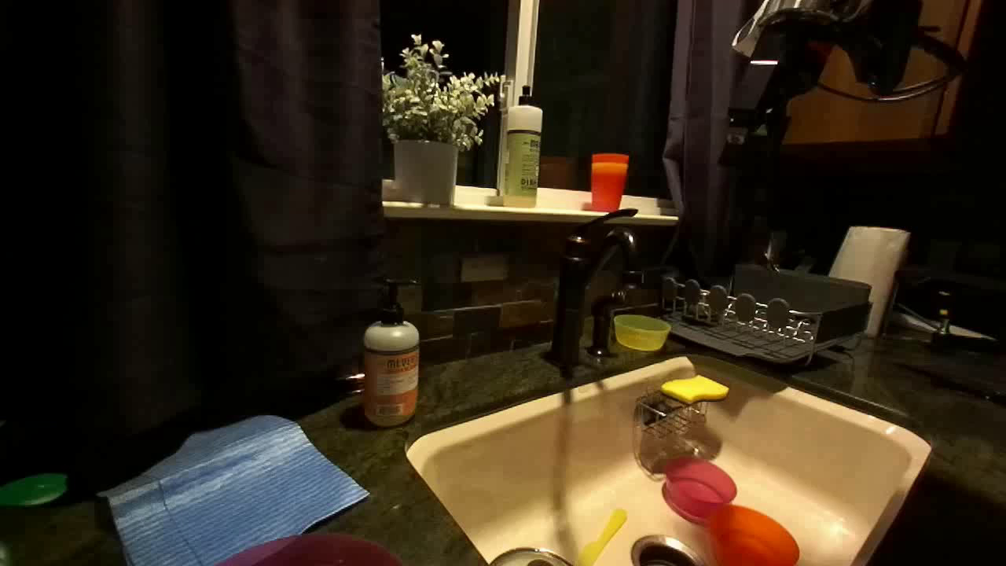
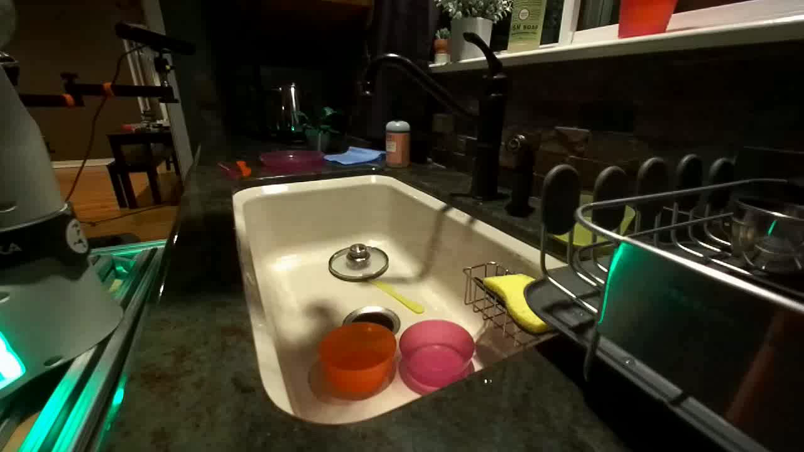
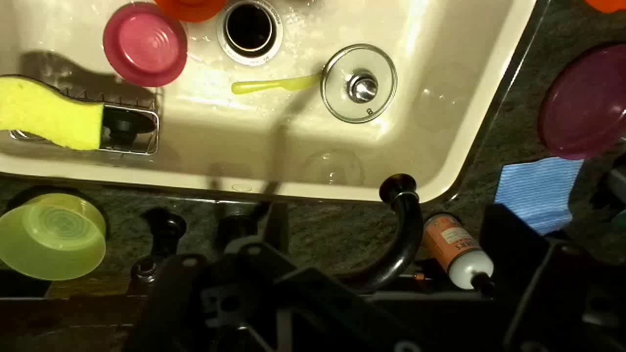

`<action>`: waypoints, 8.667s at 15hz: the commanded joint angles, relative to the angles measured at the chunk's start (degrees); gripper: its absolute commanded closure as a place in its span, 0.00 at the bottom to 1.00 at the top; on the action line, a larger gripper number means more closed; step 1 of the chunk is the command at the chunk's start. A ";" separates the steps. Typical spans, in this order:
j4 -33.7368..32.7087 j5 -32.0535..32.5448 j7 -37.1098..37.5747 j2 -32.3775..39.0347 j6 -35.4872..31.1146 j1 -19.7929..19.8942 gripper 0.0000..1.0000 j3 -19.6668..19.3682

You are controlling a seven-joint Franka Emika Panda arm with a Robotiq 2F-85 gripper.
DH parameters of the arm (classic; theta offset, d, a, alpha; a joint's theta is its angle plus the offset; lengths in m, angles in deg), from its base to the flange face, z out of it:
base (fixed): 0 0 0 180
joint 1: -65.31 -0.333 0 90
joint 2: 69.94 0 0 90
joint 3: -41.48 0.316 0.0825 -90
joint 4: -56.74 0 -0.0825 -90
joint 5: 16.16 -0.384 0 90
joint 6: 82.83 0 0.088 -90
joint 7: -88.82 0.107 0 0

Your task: Put the bowl in the dish tray

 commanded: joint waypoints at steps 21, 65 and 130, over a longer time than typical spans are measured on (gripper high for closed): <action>20.06 8.63 7.32 8.64 -32.06 12.62 0.00 -1.06; 6.00 7.06 8.44 72.03 -76.43 24.80 0.00 1.84; 7.30 75.05 44.65 25.08 -8.18 10.26 0.96 2.71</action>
